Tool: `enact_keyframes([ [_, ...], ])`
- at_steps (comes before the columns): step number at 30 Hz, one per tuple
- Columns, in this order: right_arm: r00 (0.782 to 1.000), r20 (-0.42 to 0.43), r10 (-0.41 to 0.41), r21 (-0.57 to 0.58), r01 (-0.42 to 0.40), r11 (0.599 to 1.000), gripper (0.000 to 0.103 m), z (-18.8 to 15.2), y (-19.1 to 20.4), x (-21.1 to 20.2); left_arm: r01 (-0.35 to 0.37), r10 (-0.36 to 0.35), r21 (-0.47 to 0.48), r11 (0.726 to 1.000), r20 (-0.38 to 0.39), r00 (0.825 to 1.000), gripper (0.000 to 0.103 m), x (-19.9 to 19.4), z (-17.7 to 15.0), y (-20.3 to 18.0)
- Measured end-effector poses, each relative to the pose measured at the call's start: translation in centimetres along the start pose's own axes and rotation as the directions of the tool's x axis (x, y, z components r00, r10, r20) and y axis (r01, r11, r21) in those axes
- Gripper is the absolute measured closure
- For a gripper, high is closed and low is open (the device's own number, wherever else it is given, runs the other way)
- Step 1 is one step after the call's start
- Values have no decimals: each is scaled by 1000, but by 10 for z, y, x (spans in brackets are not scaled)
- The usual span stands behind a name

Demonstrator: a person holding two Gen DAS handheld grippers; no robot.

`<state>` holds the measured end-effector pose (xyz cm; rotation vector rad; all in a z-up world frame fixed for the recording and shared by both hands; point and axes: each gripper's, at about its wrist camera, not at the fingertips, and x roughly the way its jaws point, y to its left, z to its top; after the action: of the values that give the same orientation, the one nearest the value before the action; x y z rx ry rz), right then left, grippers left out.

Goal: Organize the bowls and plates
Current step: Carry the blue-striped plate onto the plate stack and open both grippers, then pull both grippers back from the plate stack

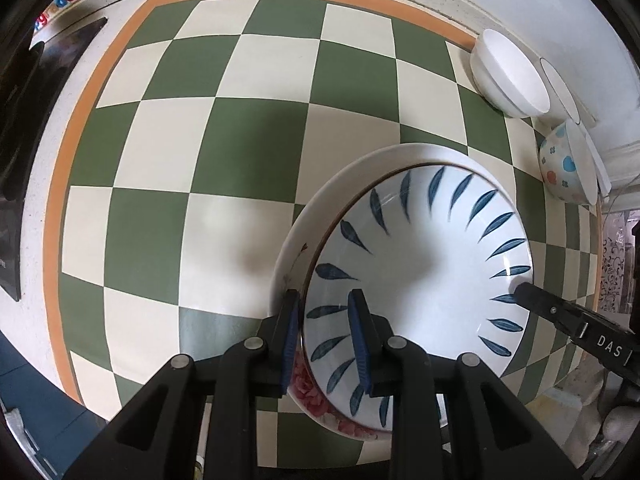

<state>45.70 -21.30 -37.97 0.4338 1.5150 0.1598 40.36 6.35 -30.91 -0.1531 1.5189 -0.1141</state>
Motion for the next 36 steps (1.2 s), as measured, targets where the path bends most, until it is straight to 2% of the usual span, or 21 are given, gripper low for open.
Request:
enact_keyframes([
  [10, 998, 26, -54, -47, 55, 997, 91, -12, 12, -15, -83, 79, 52, 995, 76, 994, 81, -25, -15, -15],
  [12, 997, 36, -71, -63, 73, 995, 87, -21, 19, -23, -99, 92, 67, 993, 98, 991, 80, -37, -22, -18],
  [16, 992, 75, -97, -90, 104, 990, 73, -46, 35, -48, -99, 81, 101, 990, 172, 982, 80, -72, -41, -25],
  [18, 989, 104, -106, -106, 117, 987, 66, -63, 45, -65, -93, 66, 127, 988, 196, 978, 73, -88, -50, -30],
  [19, 987, 122, -106, -112, 119, 986, 58, -71, 51, -75, -86, 55, 144, 986, 206, 977, 70, -97, -56, -32],
  [22, 981, 167, -99, -123, 120, 985, 31, -91, 63, -98, -74, 29, 179, 981, 241, 970, 38, -124, -72, -35],
  [23, 977, 192, -97, -130, 123, 984, 25, -100, 69, -109, -76, 27, 185, 980, 254, 967, 21, -133, -77, -35],
  [24, 973, 208, -102, -132, 131, 983, 23, -106, 74, -116, -78, 25, 191, 978, 266, 964, 16, -140, -82, -36],
  [28, 954, 270, -131, -119, 169, 978, 16, -133, 89, -146, -81, 16, 200, 976, 308, 951, 10, -167, -100, -35],
  [32, 932, 323, -164, -102, 206, 973, 13, -159, 102, -175, -69, -2, 203, 977, 333, 943, 9, -189, -115, -32],
  [36, 913, 367, -176, -94, 225, 970, 12, -181, 113, -196, -43, -30, 210, 977, 332, 943, 9, -203, -125, -29],
])
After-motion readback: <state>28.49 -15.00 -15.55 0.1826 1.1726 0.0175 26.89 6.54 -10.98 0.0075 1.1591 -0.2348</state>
